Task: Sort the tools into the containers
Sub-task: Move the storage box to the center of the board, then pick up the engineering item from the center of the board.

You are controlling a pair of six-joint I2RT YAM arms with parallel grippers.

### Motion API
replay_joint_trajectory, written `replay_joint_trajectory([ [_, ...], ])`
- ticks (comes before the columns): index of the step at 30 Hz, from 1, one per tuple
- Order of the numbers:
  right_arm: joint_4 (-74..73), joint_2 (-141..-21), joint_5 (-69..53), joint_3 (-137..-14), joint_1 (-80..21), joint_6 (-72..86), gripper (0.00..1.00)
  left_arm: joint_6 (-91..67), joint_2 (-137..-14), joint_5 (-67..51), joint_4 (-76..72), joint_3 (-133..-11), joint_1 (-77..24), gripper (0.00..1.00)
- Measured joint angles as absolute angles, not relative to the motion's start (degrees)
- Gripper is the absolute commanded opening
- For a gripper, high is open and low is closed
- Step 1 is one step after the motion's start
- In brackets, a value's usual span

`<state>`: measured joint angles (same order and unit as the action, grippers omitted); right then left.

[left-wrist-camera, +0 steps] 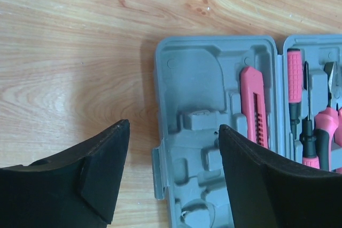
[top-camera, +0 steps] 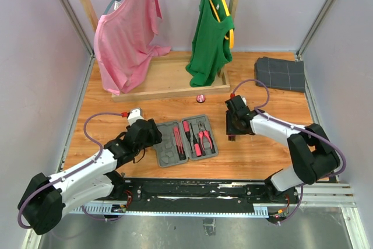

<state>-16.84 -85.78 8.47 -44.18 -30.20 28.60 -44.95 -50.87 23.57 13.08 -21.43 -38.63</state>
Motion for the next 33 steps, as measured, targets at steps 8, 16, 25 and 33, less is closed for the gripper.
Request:
replay_joint_trajectory([
  [8,-17.4,-80.6,7.4,-40.6,-26.6,28.1,0.34,-44.8,-53.3,20.5,10.6,-20.1,-38.6,0.69],
  [16,-17.3,-76.2,4.9,-38.2,-24.9,27.2,0.35,-43.9,-57.8,17.0,7.1,-20.1,-38.4,0.64],
  [25,-16.9,-75.3,2.9,-37.4,-24.0,26.7,0.36,-41.1,-61.5,11.6,1.1,-20.0,-38.3,0.60],
  [33,-16.9,-74.5,2.5,-36.8,-23.8,26.6,0.38,-40.1,-65.0,7.2,-3.8,-20.4,-38.4,0.60],
])
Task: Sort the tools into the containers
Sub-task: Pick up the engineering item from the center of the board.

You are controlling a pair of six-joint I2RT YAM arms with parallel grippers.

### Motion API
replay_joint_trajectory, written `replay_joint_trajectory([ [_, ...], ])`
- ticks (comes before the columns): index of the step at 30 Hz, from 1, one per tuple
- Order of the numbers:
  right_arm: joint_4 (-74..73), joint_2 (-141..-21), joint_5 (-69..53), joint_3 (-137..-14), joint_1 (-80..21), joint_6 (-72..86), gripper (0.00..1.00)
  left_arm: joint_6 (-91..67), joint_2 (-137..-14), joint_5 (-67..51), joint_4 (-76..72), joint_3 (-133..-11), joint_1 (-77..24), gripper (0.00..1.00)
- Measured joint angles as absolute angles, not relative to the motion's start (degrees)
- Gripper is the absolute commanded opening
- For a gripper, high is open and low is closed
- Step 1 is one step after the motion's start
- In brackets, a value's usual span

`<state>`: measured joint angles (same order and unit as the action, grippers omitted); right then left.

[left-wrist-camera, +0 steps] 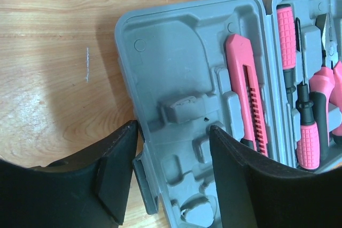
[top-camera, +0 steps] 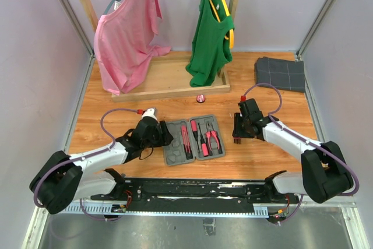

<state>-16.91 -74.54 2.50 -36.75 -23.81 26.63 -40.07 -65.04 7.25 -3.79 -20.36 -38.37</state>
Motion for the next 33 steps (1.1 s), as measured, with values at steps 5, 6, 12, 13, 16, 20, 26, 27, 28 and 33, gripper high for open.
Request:
replay_joint_trajectory([
  [5,-17.0,-74.5,2.5,-36.7,-23.8,26.3,0.41,-39.6,-64.4,8.2,-3.3,-20.7,-38.4,0.65],
  [6,-17.0,-74.5,2.5,-36.8,-23.8,26.2,0.43,-39.5,-63.5,9.0,-2.8,-20.7,-38.4,0.66],
  [12,-17.5,-74.5,2.4,-36.8,-23.8,25.4,0.54,-38.9,-56.6,14.7,1.6,-21.5,-38.4,0.68],
  [13,-17.6,-74.5,2.4,-36.8,-23.8,25.3,0.55,-38.8,-55.5,15.8,2.3,-21.6,-38.4,0.68],
  [16,-18.2,-74.1,2.4,-36.8,-23.8,25.2,0.56,-38.6,-53.1,18.5,4.0,-22.0,-38.4,0.68],
  [20,-19.2,-72.5,2.4,-37.0,-23.8,24.9,0.57,-38.3,-51.2,21.7,6.0,-22.1,-38.4,0.68],
  [26,-20.4,-69.9,2.4,-38.3,-23.8,22.8,0.60,-37.9,-50.5,23.4,6.6,-22.1,-38.0,0.69],
  [27,-20.4,-69.6,2.1,-38.5,-23.8,22.4,0.61,-37.9,-50.6,23.3,6.5,-22.1,-37.6,0.69],
  [28,-20.4,-69.4,1.6,-38.8,-23.8,21.9,0.61,-37.8,-50.6,23.2,6.5,-22.1,-37.2,0.69],
  [33,-19.9,-69.3,-1.7,-40.5,-23.8,19.2,0.62,-37.7,-50.6,21.1,4.9,-21.4,-33.5,0.69],
])
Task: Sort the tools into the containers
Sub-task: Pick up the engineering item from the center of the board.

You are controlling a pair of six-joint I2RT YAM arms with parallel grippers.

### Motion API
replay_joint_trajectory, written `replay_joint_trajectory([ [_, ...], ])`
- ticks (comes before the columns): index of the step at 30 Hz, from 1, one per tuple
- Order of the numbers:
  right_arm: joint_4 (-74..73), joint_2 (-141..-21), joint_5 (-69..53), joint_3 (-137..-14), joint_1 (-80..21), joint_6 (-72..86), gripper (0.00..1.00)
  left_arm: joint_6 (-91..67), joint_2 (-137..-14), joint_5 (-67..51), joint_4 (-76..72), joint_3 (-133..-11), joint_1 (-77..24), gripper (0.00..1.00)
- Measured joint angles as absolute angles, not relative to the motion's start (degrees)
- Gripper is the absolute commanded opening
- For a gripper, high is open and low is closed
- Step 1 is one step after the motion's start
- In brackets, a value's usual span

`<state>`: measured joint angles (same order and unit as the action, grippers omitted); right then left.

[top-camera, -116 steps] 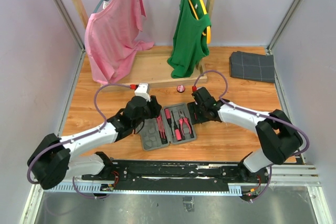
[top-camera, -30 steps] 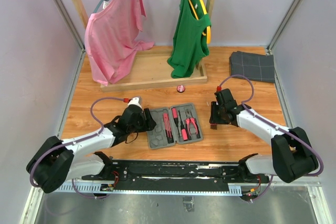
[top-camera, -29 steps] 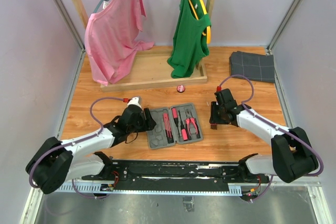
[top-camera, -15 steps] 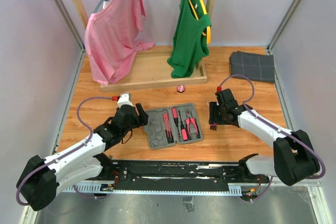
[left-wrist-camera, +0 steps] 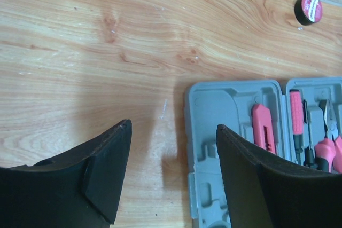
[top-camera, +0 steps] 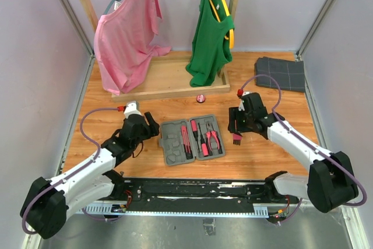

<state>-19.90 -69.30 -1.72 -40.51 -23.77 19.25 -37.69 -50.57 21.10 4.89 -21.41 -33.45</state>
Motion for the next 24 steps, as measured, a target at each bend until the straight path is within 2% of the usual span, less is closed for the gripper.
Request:
replay_joint_trajectory([
  [9,-18.9,-78.5,-9.2,-51.8,-24.1,14.0,0.63,-37.3,-51.4,17.3,2.8,-19.4,-28.8,0.68],
  [24,-16.6,-103.9,-5.3,-73.7,-29.3,14.2,0.64,-33.7,-47.4,18.8,2.7,-18.7,-28.7,0.68],
])
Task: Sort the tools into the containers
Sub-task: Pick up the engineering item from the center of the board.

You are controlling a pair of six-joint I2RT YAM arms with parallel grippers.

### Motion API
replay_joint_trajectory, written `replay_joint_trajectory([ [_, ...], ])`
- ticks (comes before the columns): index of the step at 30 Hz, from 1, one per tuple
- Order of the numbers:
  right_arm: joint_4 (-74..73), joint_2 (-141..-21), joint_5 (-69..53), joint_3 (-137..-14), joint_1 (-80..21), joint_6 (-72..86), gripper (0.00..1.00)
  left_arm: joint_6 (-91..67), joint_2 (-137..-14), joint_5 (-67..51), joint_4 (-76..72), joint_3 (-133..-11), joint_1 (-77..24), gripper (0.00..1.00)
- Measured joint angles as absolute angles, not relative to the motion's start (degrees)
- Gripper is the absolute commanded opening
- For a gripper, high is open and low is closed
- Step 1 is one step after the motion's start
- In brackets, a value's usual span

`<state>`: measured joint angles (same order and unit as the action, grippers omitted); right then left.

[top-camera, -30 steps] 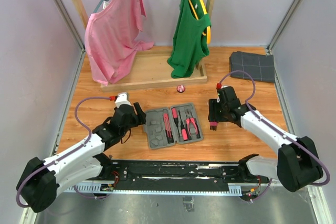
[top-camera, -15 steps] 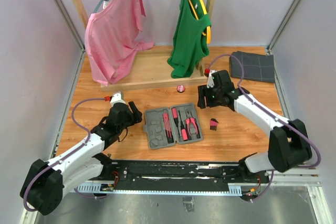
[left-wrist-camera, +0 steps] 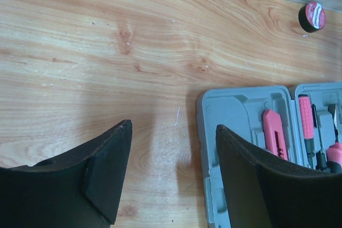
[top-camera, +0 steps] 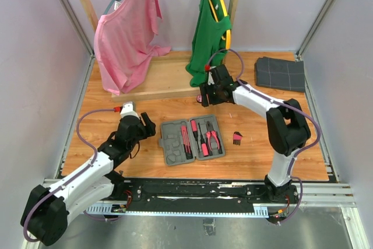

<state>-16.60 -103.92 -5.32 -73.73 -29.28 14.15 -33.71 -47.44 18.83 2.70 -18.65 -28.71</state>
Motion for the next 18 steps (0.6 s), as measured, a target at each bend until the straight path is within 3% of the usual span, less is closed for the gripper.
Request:
replay_joint_trajectory([
  [10,-15.5,-112.9,-1.5,-82.9,-31.2,17.1,0.64,-29.6,-38.5,18.3,-0.4,-14.2,-28.7,0.68],
  [18,-15.9,-119.3,0.1,-87.5,-32.7,17.8,0.63,-28.8,-38.3,18.1,-2.4,-13.7,-28.7,0.68],
])
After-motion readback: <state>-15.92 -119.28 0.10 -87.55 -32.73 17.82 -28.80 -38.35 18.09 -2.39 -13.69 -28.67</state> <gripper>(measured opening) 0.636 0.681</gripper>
